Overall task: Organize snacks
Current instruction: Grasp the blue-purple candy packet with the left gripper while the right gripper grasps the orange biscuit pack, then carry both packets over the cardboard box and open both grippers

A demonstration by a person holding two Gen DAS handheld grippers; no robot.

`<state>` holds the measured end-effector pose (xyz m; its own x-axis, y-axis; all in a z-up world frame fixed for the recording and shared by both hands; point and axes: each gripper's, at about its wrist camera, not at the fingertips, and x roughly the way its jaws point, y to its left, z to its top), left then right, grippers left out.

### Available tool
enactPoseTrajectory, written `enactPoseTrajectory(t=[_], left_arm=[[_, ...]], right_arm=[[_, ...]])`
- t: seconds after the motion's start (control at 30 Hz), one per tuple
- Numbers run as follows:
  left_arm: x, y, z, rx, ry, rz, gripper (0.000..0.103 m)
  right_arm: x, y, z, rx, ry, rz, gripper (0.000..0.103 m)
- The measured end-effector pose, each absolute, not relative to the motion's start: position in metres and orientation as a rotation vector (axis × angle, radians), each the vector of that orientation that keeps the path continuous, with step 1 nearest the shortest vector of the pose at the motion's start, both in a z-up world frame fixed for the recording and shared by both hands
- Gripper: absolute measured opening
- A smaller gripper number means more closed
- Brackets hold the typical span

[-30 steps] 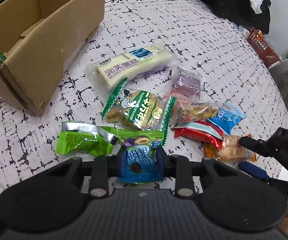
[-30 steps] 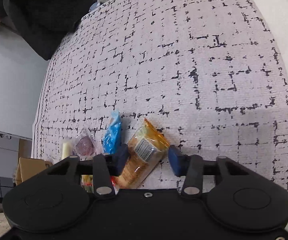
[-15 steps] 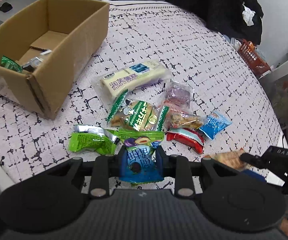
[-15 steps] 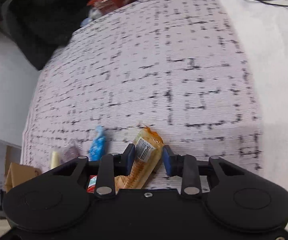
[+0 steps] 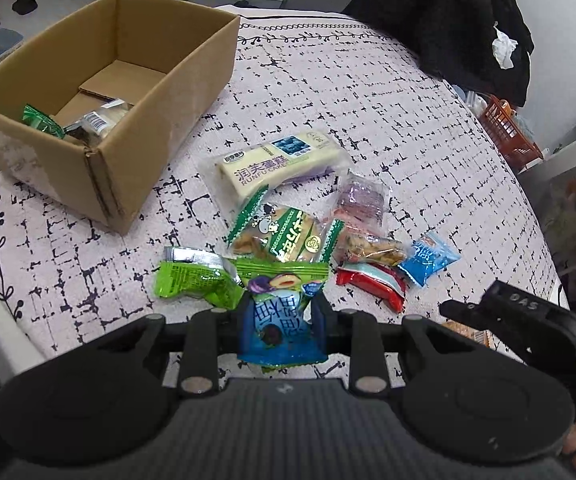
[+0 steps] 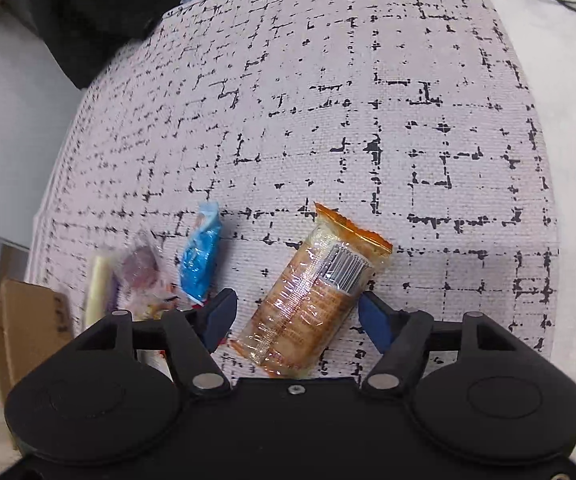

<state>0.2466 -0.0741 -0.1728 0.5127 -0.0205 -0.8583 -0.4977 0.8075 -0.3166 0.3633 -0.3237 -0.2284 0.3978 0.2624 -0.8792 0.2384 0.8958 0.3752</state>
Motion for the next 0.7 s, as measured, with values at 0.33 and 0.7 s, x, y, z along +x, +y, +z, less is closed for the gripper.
enactPoseTrajectory(t=[0.33,0.7], left_arm=[[0.235,-0.07,-0.157,-0.569,0.967,0.318,0.028],[0.223,-0.052,-0.122,-0.537,0.878,0.36,0.028]], right_arm=[[0.354,-0.322,-0.218,0.476,1.143,0.066,0.041],[0.341,-0.304,-0.181,0.525,1.019,0.265,0.041]])
